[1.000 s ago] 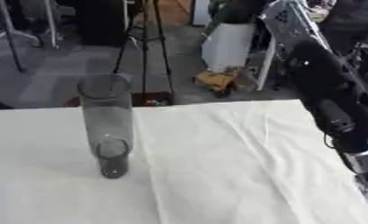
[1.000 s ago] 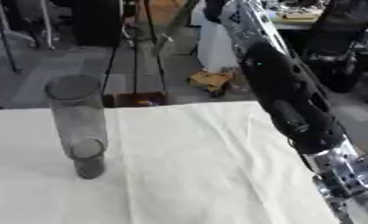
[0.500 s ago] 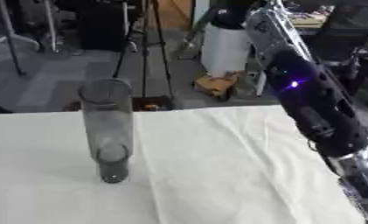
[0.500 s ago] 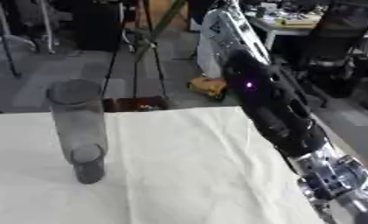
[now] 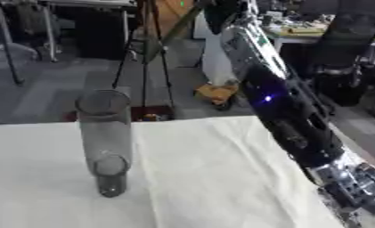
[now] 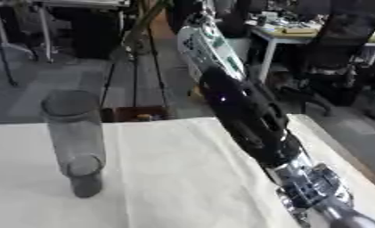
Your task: Arrange flowers into the vase.
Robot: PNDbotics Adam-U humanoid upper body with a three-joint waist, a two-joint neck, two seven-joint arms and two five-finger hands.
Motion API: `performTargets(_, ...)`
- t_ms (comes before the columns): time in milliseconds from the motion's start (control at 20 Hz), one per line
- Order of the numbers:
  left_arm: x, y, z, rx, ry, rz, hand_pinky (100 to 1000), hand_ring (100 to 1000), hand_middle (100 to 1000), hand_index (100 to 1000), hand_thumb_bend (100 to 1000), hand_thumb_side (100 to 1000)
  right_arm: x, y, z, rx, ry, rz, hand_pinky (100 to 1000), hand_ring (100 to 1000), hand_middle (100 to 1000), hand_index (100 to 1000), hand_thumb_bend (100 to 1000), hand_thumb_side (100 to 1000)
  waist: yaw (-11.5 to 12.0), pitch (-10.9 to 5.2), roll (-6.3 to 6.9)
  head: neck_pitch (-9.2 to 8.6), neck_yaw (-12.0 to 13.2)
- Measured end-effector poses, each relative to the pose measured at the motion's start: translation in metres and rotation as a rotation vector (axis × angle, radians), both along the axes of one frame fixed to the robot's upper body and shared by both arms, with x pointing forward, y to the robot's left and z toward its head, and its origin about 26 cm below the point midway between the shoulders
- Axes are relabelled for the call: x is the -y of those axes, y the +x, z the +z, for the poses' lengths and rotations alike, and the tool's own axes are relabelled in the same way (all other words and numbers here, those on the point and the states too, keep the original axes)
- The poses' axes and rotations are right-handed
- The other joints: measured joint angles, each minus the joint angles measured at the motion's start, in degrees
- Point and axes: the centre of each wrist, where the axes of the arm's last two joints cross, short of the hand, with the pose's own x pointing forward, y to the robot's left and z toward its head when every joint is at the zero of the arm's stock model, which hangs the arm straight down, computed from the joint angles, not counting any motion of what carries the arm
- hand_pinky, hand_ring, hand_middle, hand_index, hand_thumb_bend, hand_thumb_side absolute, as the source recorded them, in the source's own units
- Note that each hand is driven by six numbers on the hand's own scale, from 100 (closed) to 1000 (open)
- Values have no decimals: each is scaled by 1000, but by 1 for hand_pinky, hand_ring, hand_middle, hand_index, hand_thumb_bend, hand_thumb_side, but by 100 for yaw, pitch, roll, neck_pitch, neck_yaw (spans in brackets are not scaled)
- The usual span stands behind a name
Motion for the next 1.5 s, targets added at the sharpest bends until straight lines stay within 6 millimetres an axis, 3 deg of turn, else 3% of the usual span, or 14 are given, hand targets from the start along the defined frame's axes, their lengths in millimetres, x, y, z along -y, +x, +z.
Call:
performTargets(600, 3, 0, -1, -11, 2, -19, 634, 930, 952, 958, 100, 1000, 2, 20, -17, -76, -117, -155, 100, 1000, 100, 100, 157, 322, 65, 78, 59, -45, -303)
performTargets(1100, 7, 0, -3, -20, -8, -41, 635, 930, 952, 958, 100, 1000, -23, 26, -18, -153, -192, -247, 100, 1000, 100, 100, 153, 317, 133, 103, 125, -47, -501)
performTargets(1500, 10, 0, -1, -19, -17, -60, 639, 930, 951, 958, 100, 1000, -38, 27, -22, -185, -245, -301, 100, 1000, 100, 100, 160, 312, 239, -1, 59, -42, -591)
